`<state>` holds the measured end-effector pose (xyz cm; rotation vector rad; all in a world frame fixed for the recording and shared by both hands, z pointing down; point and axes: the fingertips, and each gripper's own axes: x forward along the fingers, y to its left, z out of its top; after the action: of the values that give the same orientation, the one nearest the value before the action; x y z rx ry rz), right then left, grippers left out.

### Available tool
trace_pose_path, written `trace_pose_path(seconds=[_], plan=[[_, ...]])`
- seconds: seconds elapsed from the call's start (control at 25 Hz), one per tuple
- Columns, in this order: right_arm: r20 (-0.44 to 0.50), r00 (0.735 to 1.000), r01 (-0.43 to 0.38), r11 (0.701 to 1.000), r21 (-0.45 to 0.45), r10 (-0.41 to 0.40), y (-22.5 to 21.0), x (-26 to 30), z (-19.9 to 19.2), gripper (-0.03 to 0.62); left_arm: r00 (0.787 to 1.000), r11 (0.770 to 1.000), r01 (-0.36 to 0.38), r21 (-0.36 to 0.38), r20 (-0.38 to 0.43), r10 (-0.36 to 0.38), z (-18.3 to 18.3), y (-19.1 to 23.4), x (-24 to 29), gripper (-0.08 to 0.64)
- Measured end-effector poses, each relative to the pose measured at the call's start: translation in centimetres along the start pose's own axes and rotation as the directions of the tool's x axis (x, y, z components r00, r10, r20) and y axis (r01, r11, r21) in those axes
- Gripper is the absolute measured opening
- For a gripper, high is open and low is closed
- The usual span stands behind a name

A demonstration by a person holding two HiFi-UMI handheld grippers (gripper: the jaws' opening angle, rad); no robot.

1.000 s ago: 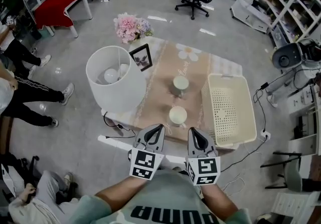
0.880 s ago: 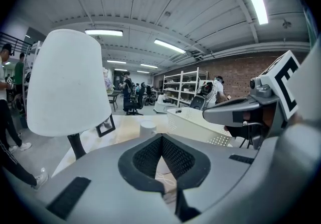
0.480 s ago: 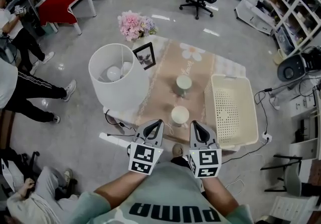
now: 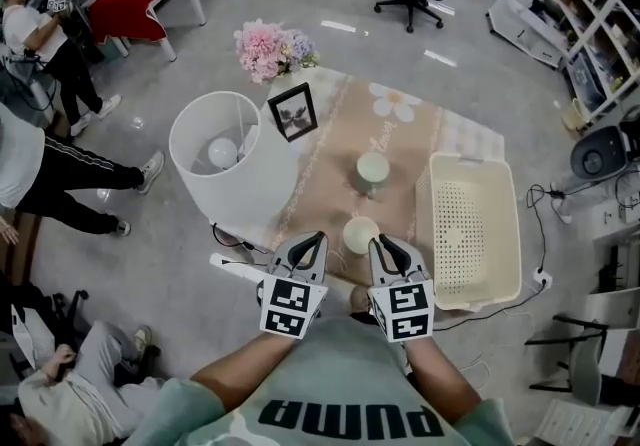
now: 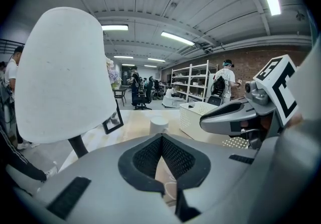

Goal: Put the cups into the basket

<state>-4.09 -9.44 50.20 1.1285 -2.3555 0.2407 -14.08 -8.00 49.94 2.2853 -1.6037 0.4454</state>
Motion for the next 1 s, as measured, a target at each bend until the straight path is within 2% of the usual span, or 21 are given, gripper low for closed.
trace_pose_path(seconds=[0.08,0.32,0.48,0.76,1.0], plan=[[-0.017,1.000,-0.022,1.000,0.004,0.022,-0.2,0.6,-0.3,0.097,1.000,1.000,-0.010,-0.005,-0.011,0.010,0.0,0.2,0.4,0.005],[-0.066,0.993,-0.094,0.996,-0.002,0.094,0.0,2.3,-1.5,0.238,0.999,0.999,-0.033,-0.016,-0.039,0.032,-0.4,0.3,1.5,0.005],[-0.082,0.987,-0.140,0.990,-0.007,0.139,0.4,3.3,-2.4,0.302,0.997,0.999,-0.043,-0.018,-0.058,0.042,-1.1,0.4,2.1,0.005],[-0.147,0.969,-0.207,0.978,-0.034,0.200,1.3,5.0,-3.9,0.362,0.994,0.997,-0.071,-0.020,-0.086,0.069,-1.7,0.8,2.7,0.005],[-0.208,0.951,-0.244,0.968,-0.051,0.229,1.9,6.1,-5.2,0.380,0.989,0.995,-0.103,-0.020,-0.111,0.100,-2.7,1.3,3.2,0.005]])
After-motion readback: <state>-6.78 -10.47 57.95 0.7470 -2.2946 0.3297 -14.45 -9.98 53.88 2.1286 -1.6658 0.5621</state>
